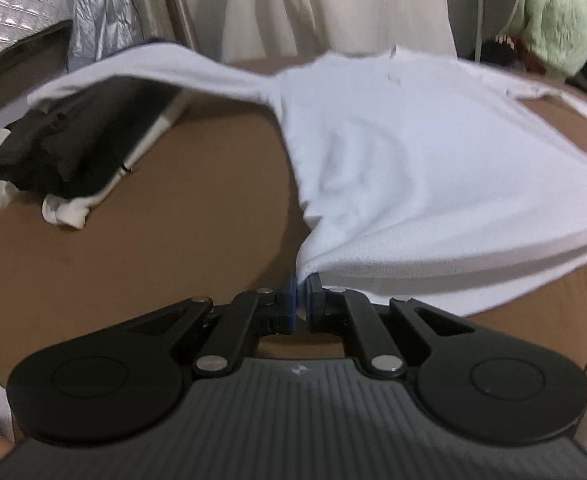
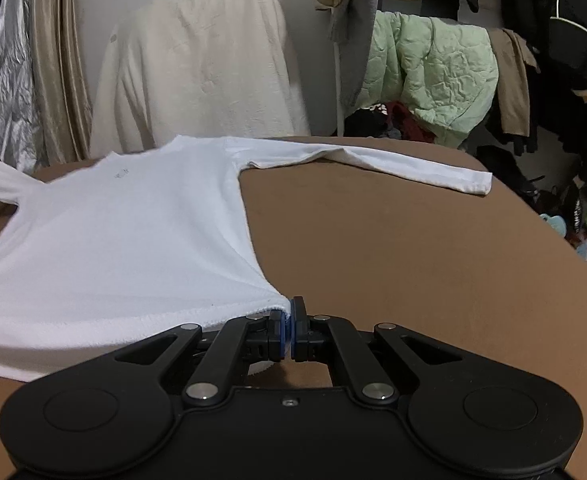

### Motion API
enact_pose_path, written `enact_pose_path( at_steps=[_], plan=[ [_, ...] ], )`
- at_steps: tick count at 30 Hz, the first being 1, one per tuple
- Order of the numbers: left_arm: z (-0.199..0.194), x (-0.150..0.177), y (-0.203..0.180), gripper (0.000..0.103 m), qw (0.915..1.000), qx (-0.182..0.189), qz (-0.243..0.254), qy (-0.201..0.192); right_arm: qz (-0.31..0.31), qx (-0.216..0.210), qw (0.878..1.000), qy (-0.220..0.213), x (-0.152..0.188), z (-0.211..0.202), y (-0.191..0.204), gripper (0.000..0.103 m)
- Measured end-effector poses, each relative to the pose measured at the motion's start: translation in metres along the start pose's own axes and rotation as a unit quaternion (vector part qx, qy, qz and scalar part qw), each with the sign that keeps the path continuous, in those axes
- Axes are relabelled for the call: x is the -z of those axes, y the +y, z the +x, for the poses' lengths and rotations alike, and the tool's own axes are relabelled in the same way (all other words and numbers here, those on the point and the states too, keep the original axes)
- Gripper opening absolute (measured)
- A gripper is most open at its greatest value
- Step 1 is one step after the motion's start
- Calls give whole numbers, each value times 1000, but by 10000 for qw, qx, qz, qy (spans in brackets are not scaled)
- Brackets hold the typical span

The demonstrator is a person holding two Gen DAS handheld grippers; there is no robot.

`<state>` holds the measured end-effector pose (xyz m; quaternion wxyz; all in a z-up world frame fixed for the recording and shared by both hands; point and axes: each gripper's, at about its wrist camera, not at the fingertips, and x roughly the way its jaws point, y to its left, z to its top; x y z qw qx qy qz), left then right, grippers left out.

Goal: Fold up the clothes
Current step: 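Pull the hem with both grippers to stretch the shirt flat, then open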

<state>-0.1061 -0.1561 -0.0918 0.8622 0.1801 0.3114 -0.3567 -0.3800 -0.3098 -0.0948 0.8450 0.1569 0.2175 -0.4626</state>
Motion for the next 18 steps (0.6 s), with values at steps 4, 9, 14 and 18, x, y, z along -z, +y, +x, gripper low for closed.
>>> enact_pose_path(
  at_steps=[4, 9, 14, 18],
  plan=[
    [22, 7, -3, 32, 9972, 533, -190, 494, 25, 70, 9999, 136, 2, 6, 1, 1],
    [68, 18, -16, 58, 9888, 348, 31, 1453, 34, 31, 9997, 224, 5, 9, 1, 1],
    [61, 8, -25, 5, 9941, 122, 453, 976, 137, -146, 9995, 233, 4, 11, -2, 7],
    [-20, -4, -16, 4, 9996, 205, -100, -146, 509, -587, 9970, -64, -7, -6, -16, 1]
  ],
)
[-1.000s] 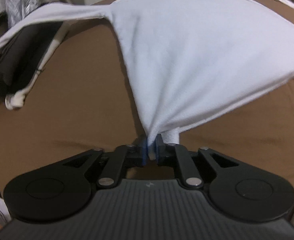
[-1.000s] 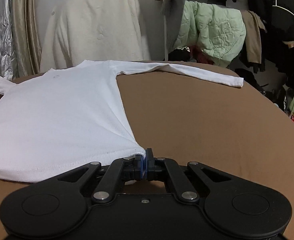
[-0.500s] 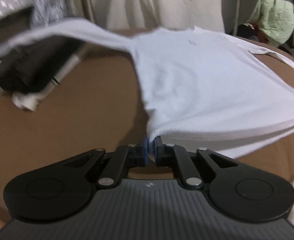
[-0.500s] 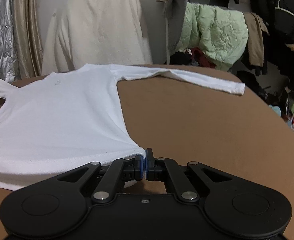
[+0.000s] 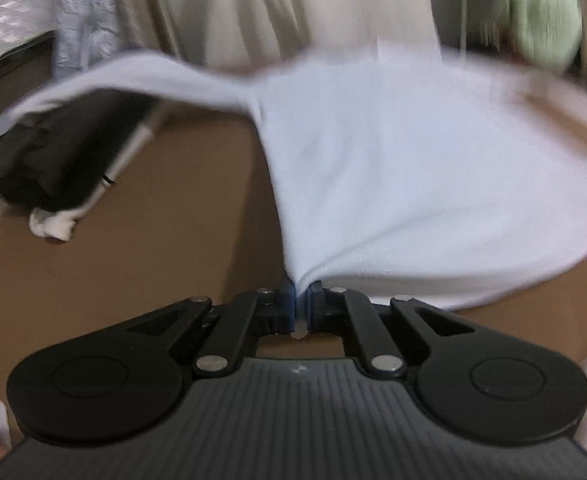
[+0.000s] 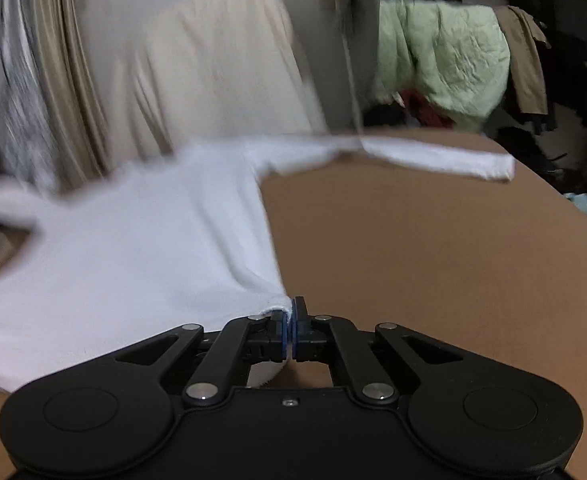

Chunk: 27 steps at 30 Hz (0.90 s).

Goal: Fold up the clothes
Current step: 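Pull the hem with both grippers to stretch the shirt flat, then open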

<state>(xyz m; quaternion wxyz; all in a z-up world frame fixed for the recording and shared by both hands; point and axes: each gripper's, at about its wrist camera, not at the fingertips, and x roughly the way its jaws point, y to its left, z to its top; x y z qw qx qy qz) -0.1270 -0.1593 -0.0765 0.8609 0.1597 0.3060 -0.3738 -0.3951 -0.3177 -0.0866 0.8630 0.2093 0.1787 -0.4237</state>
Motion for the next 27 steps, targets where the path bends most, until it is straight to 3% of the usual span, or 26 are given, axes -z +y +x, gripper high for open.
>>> enact_pose_path(
  at_steps=[2, 3, 6, 8, 12, 14, 16, 18, 20, 21, 23, 27],
  plan=[
    [-9, 9, 13, 4, 9985, 204, -482, 170, 273, -279, 9990, -223, -9, -15, -8, 1],
    [-13, 13, 19, 4, 9966, 306, -722, 256, 280, -200, 9993, -173, -9, -13, -11, 1],
    [21, 29, 22, 4, 9892, 266, -956, 1082, 88, 144, 9997, 156, -2, 5, -14, 1],
    [17, 28, 17, 4, 9914, 150, -712, 1087, -15, 135, 9997, 221, -1, 8, -12, 1],
    [13, 27, 11, 7, 9917, 26, -342, 1243, -143, -32, 9998, -159, -19, -21, -7, 1],
    [21, 32, 15, 15, 9864, 26, -312, 1612, -334, 130, 9993, -135, -23, -21, -5, 1],
    [30, 39, 17, 29, 9802, -91, -225, 1965, -780, 476, 9955, 267, -15, -2, -3, 1],
    [22, 40, 16, 30, 9808, -71, -167, 1942, -1097, 633, 9903, 574, 0, 12, -2, 1],
    [8, 36, 18, 41, 9826, 26, -169, 1848, -1297, 718, 9862, 743, 14, 20, -1, 2],
    [0, 36, 22, 51, 9839, 127, -298, 1759, -1251, 766, 9865, 721, 18, 18, -2, 3],
    [-15, 32, 33, 57, 9846, 379, -653, 1575, -1071, 776, 9890, 670, 20, 14, -7, 4],
    [-13, 23, 54, 74, 9767, 791, -1501, 1313, -823, 876, 9903, 694, 19, 2, -10, 20]
  ],
)
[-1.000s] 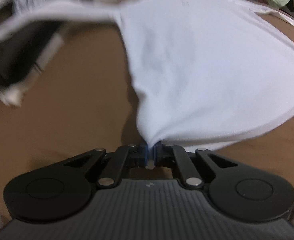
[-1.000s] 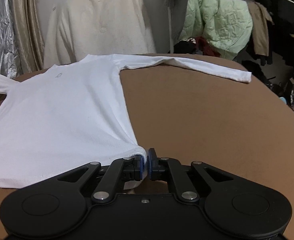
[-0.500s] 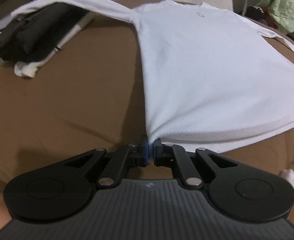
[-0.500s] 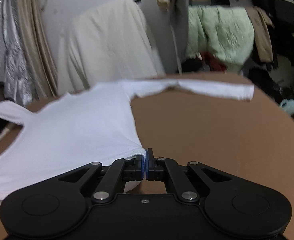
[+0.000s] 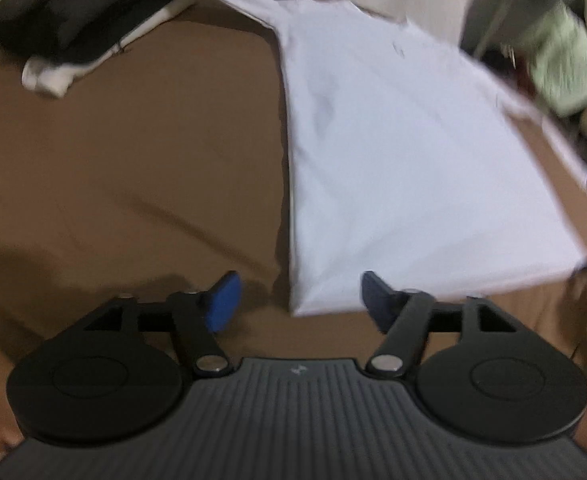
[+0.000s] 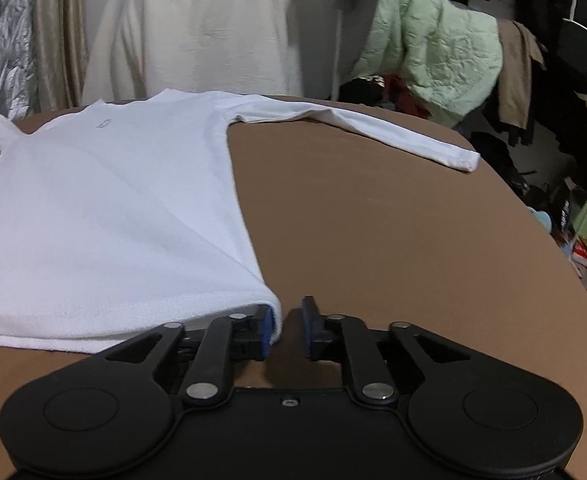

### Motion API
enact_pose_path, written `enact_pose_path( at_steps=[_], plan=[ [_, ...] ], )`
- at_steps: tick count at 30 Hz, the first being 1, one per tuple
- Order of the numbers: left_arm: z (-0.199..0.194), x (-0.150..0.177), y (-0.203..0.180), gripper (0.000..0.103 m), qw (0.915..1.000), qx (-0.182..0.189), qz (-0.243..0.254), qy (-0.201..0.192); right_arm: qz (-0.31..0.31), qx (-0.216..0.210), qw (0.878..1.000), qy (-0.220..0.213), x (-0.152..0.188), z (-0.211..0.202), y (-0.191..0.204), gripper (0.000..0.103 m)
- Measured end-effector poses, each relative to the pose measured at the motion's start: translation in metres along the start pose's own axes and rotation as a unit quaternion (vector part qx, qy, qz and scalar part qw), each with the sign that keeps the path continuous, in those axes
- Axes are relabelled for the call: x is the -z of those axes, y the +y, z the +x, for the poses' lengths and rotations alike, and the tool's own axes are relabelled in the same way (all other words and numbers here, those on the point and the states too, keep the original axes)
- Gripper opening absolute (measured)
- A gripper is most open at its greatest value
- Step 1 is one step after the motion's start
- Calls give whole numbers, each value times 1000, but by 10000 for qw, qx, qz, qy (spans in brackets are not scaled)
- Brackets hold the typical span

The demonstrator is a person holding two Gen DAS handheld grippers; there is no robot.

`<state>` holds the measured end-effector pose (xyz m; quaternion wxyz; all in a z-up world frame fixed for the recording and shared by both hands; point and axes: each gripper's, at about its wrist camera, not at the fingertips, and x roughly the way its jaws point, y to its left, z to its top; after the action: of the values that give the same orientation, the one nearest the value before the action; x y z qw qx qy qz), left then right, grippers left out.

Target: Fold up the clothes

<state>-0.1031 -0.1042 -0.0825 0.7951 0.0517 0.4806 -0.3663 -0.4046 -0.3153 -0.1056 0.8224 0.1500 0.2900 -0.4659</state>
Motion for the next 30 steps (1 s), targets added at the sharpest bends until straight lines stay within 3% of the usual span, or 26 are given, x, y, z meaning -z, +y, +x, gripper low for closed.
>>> enact_pose_path(
  at_steps=[2, 5, 6, 7, 8, 10, 11, 14, 17, 19, 21, 23, 24, 26, 30],
  plan=[
    [13, -6, 4, 78, 9998, 50, -185, 29, 181, 2, 9998, 46, 0, -6, -3, 22],
    [61, -21, -2, 77, 9989, -216, 76, 412, 548, -142, 9984, 26, 5, -17, -9, 29],
    [76, -18, -8, 65, 9968, -443, 413, 528, 668, -205, 9975, 43, 7, -21, -12, 29],
    [91, -16, -13, 44, 9928, -671, 750, 643, 841, -291, 9960, 40, 7, -24, -14, 29],
    [92, -12, -20, 44, 9893, -853, 1002, 629, 1014, -378, 9941, 38, 7, -27, -17, 29],
    [88, -6, -33, 21, 9831, -1033, 1374, 634, 1358, -550, 9892, 32, 8, -32, -22, 31],
    [85, -1, -35, 19, 9821, -1038, 1428, 664, 1528, -656, 9861, 35, 9, -35, -25, 33],
    [77, 10, -35, 21, 9797, -1099, 1506, 734, 1845, -1524, 9705, 289, 3, -23, -15, 33],
    [62, 11, -28, 26, 9831, -1076, 1283, 741, 1372, -1810, 9727, 478, -5, -13, 21, 33],
    [47, 8, -26, 35, 9854, -1075, 1163, 631, 905, -1960, 9751, 498, -14, -13, 48, 34],
    [22, 1, -25, 36, 9889, -949, 1120, 245, 499, -2109, 9751, 462, -29, -17, 69, 39],
    [-4, -12, -20, 40, 9940, -547, 934, -166, 354, -2191, 9741, 435, -54, -19, 80, 50],
    [-16, -21, -14, 47, 9962, -358, 714, -359, 337, -2242, 9730, 422, -69, -19, 83, 53],
    [-35, -39, -5, 50, 9970, -115, 351, -679, 489, -2588, 9637, 429, -108, -15, 87, 54],
    [-50, -89, 4, 50, 9913, -579, 344, -1127, 520, -3276, 9396, 849, -191, -1, 125, 58]
  ],
)
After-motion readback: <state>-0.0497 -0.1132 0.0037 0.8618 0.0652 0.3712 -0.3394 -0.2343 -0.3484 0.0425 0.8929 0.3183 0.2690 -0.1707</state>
